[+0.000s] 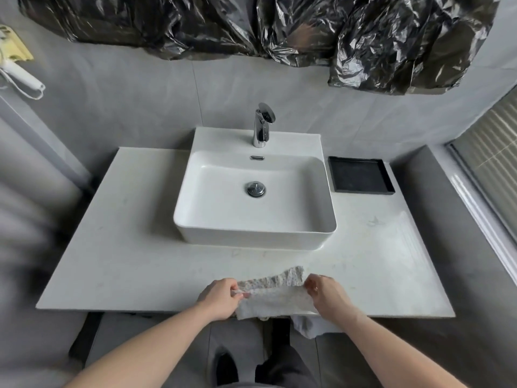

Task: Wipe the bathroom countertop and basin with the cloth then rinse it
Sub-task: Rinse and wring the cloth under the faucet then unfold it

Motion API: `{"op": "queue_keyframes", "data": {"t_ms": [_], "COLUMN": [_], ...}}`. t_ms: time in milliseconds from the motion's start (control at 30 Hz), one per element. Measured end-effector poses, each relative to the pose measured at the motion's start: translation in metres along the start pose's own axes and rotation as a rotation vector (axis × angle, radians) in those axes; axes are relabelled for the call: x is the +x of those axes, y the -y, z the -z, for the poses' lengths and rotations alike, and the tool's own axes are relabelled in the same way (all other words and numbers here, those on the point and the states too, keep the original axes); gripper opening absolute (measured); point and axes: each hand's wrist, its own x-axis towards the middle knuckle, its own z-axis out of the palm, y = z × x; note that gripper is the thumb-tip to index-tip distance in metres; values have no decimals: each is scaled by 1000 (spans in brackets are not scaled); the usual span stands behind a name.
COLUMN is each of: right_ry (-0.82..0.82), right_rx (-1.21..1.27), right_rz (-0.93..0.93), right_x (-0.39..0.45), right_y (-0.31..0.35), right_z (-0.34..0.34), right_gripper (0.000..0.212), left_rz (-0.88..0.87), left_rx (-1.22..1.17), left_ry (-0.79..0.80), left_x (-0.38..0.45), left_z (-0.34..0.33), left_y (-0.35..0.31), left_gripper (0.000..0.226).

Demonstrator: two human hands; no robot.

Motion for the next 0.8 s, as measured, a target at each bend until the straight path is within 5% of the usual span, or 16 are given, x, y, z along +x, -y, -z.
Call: {"op": "queue_keyframes", "data": {"t_ms": [133, 267, 467, 633, 800], "right_ry": [-17, 8, -48, -60, -234], "right_rx": [-25, 27, 299, 471, 649], "right_rz": [-21, -161, -400, -484, -364], "right_x": [30, 36, 24, 32, 20], "right_y": [15, 18, 7, 20, 62], "right_z": [-1, -17, -49, -43, -34], "right_gripper": [26, 55, 59, 25, 27], "left_rz": [94, -52, -99, -133, -139], "left_rx": [80, 312, 330, 261, 74], "left_ry": [-49, -58, 239, 221, 85], "left_x": [12, 16, 6, 7, 4], "left_z": [0, -12, -43, -38, -37], "left_y": [0, -5, -3, 0, 14], "left_gripper": [14, 46, 64, 60, 42]}}
